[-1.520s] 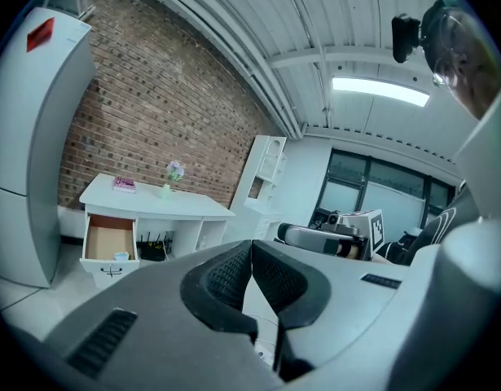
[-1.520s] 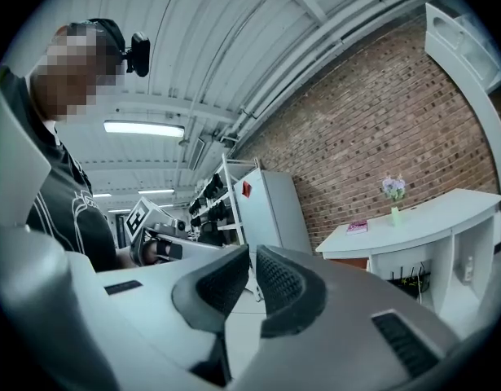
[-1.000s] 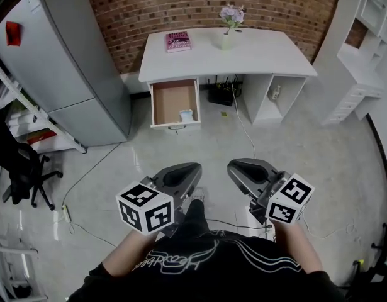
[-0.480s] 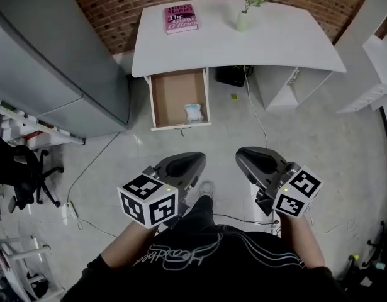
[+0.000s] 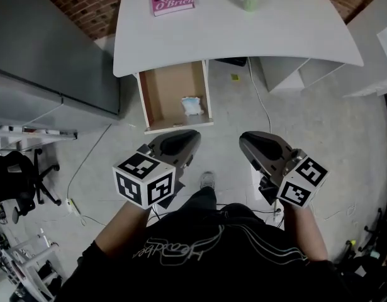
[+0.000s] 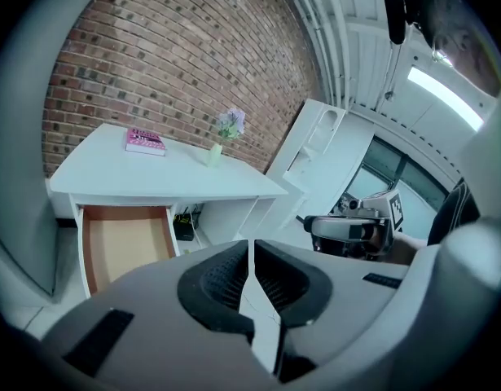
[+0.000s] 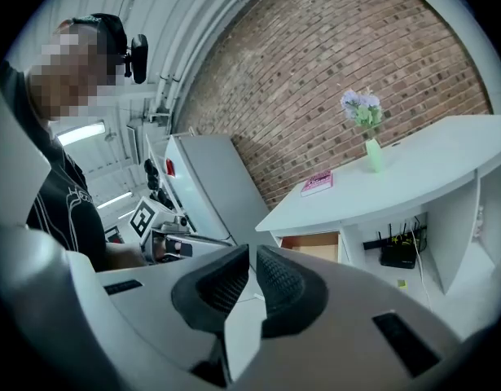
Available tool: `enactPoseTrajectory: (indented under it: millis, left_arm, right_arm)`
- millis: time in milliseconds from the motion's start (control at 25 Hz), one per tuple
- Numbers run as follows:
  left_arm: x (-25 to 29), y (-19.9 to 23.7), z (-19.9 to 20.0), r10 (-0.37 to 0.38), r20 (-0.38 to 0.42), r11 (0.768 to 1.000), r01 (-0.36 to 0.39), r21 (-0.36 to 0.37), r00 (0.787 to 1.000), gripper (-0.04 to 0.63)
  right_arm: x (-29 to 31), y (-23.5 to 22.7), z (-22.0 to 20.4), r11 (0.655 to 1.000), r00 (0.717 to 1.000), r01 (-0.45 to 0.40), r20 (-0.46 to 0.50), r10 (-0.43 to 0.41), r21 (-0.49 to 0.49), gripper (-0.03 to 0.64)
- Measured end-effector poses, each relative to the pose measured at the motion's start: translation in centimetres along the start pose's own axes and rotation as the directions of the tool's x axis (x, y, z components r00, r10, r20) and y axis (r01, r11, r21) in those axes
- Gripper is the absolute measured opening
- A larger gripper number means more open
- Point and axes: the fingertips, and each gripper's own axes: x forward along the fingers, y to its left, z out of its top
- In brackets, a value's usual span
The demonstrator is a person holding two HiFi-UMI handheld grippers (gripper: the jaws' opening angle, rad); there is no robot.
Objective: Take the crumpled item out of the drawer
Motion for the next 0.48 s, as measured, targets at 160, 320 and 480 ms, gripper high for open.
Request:
enactPoseTrajectory:
  millis: [160, 320, 480]
  left_arm:
    - [2.6, 3.8, -0.8, 0.035, -0.045, 0.999, -0.034, 0.028, 0.998, 0.028]
    - [5.7, 7.7, -2.8, 0.065, -0.116, 0.997, -0.058, 0.056, 0.991, 0.074]
    - [9.1, 11.8, -4.9, 0.094, -0.194, 0.995, -0.087, 0.047, 0.976, 0.157]
  right_arm:
    - [1.0, -2.3, -1.0, 1.0, 1.0, 0.012, -0.027, -0.012, 0.019, 0.057]
    - [2.4, -4.3, -1.9, 0.999, 0.999, 0.003, -0.037, -0.001, 0.051, 0.057]
    - [3.6, -6.3, -3.5, 0.995, 0.997, -0.024, -0.07, 0.03, 0.096, 0.057]
